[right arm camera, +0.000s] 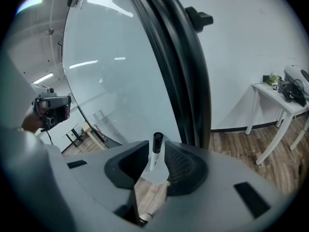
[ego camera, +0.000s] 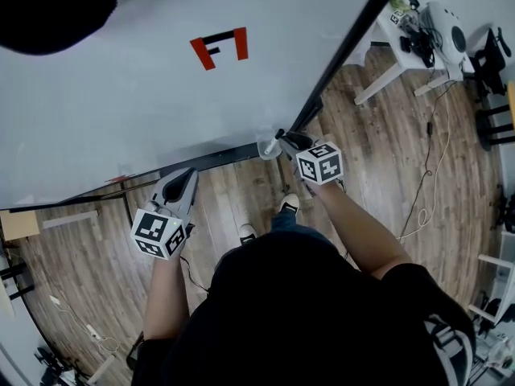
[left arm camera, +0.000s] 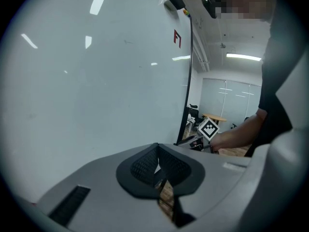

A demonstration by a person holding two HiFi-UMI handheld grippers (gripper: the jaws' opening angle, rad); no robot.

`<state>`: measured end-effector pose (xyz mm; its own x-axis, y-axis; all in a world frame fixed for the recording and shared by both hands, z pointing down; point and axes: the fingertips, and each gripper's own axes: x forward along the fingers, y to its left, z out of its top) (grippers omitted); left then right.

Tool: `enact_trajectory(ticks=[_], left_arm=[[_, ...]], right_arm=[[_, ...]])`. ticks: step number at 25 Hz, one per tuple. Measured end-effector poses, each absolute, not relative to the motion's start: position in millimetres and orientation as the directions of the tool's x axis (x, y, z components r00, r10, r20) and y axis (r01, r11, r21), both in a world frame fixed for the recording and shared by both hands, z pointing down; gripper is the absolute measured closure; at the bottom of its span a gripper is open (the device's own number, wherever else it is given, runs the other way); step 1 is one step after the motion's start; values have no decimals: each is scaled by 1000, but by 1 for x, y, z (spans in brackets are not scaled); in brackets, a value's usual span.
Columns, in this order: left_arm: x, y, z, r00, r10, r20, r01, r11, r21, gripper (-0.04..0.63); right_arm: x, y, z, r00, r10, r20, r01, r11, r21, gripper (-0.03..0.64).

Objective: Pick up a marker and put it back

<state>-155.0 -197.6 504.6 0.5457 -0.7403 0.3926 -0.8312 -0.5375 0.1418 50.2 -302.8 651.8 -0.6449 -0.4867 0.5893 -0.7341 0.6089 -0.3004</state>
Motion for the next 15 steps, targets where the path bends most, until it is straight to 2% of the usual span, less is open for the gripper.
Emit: enact_trajectory(ticks=[15], left_arm=[[-157, -192, 522, 548, -729, 409, -833, -520, 189, 584]], right_arm=[[39, -311, 668, -635, -481, 604, -739, 605, -296, 529]])
